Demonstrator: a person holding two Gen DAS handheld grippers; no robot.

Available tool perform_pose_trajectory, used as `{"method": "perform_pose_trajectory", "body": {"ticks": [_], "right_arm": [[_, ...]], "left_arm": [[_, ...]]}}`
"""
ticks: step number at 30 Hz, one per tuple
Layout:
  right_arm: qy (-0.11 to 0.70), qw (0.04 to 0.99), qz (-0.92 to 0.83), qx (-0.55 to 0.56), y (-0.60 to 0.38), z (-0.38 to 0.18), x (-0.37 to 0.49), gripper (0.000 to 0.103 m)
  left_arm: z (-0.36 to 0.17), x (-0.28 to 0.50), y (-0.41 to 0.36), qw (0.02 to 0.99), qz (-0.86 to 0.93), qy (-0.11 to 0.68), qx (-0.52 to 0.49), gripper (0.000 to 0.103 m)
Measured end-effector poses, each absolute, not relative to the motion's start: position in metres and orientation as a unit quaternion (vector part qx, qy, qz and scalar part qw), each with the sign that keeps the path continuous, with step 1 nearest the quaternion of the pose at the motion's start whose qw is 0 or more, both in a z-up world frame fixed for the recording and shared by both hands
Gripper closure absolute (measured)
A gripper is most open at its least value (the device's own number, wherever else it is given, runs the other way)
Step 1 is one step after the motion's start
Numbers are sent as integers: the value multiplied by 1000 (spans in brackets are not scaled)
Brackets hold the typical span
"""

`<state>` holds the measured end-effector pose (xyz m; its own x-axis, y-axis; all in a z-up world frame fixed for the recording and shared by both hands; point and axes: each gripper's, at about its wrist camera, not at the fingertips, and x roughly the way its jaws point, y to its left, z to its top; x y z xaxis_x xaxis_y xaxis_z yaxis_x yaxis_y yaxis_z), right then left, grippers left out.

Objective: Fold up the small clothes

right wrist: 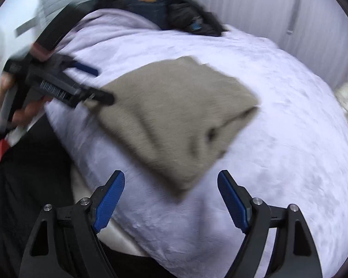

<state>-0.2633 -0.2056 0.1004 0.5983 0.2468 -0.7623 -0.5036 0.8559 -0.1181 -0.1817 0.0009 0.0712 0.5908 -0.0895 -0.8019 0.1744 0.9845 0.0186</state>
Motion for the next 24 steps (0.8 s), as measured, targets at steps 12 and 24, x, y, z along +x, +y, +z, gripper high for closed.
{"method": "perform_pose_trajectory", "body": {"ticks": [12, 24], "right_arm": [[435, 889, 98, -102, -168, 114, -214, 16], [516, 851, 60, -74, -167, 88, -216, 16]], "left_arm": [[56, -157, -17, 880, -19, 474, 14, 0], [82, -178, -29, 880, -22, 474, 18, 0]]}}
